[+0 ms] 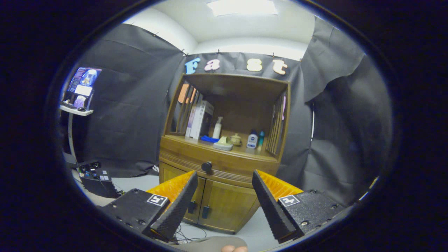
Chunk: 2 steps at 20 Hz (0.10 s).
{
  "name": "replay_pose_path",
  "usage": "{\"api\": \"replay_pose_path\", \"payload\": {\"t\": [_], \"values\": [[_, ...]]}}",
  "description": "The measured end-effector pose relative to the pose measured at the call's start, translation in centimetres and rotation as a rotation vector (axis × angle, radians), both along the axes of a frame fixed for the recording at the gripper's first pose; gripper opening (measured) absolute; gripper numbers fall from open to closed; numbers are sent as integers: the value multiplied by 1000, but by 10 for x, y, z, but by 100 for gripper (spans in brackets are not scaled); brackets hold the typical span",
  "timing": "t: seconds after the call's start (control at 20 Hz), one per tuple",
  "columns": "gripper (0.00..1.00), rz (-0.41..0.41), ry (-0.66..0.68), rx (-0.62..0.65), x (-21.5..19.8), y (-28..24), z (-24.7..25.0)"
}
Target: Pull open the drawer, take out the items inside it, and place them on the countertop above the cabinet.
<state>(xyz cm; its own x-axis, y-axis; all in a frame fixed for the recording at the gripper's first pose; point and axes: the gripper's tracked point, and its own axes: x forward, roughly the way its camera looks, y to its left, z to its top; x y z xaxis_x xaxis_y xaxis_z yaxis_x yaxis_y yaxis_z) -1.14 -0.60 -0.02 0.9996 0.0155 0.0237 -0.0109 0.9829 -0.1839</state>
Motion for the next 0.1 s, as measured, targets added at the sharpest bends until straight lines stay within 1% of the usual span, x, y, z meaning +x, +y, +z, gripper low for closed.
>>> {"api": "replay_pose_path", "payload": {"t": [0.1], "values": [[100, 32, -1, 35, -3, 9, 3]]}}
